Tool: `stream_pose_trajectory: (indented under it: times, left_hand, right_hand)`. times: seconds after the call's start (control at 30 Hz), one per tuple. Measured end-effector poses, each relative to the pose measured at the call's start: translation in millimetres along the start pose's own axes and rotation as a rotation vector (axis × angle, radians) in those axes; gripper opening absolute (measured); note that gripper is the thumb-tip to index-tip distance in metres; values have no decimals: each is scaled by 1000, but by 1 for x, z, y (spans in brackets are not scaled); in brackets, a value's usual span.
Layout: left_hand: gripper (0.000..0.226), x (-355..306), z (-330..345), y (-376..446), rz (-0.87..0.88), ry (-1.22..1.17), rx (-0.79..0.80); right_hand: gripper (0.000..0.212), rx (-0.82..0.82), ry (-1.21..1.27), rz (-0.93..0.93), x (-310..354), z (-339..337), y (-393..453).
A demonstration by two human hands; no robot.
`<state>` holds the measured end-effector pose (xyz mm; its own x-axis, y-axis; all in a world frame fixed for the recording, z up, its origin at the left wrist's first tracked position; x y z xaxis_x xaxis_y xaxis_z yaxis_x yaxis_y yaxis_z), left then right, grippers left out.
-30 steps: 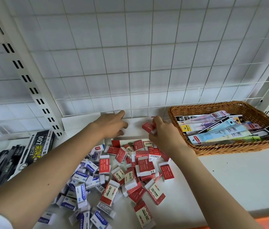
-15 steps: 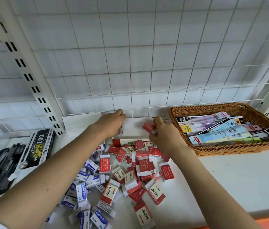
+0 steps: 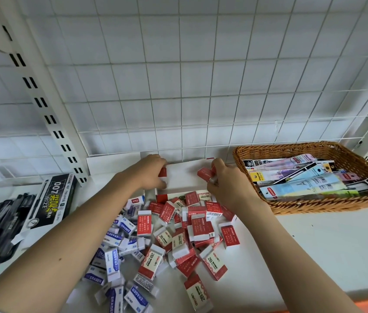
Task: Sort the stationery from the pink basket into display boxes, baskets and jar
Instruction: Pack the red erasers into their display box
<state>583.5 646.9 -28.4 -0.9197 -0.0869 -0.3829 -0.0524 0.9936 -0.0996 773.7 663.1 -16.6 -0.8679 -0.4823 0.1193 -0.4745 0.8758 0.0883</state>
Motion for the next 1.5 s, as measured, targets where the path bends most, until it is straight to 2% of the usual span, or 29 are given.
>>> stream_pose_trajectory:
  times: [0.1,0.23,0.33,0.4,0.5,0.53,0.7,0.8,0.9,1.0,1.13,1.33,1.5]
  left_hand:
    - [46,-2,1,-1,-27,-28,21]
    - [29,3,1,-6,-40,-109,27]
    - [25,6,2,-10,-40,-156,-13]
    - [33,3,2,-14,-29,-149,-56]
    - [67,3,-1,-20,-29,-130,-139]
    - [69,4,-3,-22,-25,-114,-160]
    - [54,6,-7,-29,-50,113,-283]
    - [41,1,-4,-25,-74,148,-302]
    - [34,4,-4,-21,-115,31,-315]
    - [30,7,-1,-22,-142,-93,-312]
    - [37,9,2,-29,-134,-171,-317]
    - [34,12,1,-39,-87,-204,-295]
    - [25,12,3,-42,-37,-231,-273]
  right_hand:
    - [30,13,-43,8,2,-3,3]
    - [31,28,-81,-13,13,-9,14]
    - [28,45,-10,-24,30,-9,28]
    - [24,73,34,-29,42,-3,38]
    - [32,131,65,-23,58,11,49]
    - [35,145,91,-8,60,16,51]
    - [33,169,182,44,56,30,53]
    - [32,133,200,45,50,24,53]
    - [22,115,157,41,47,17,53]
    - [22,123,91,16,46,15,53]
    - [22,151,-54,-14,45,20,52]
    - [49,240,-253,-65,48,25,51]
    - [67,193,-222,-51,47,29,56]
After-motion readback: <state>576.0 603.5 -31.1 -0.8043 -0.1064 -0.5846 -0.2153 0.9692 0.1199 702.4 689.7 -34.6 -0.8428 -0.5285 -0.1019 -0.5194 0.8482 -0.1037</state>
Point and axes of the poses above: each hand's wrist, its own y-axis towards the middle knuckle, its own z-axis out of the palm, x = y × z, the point moved 5 cm from there along y, towards the middle knuckle, and after that the axes turned 14 degrees about -y, right-handed, at the moved point
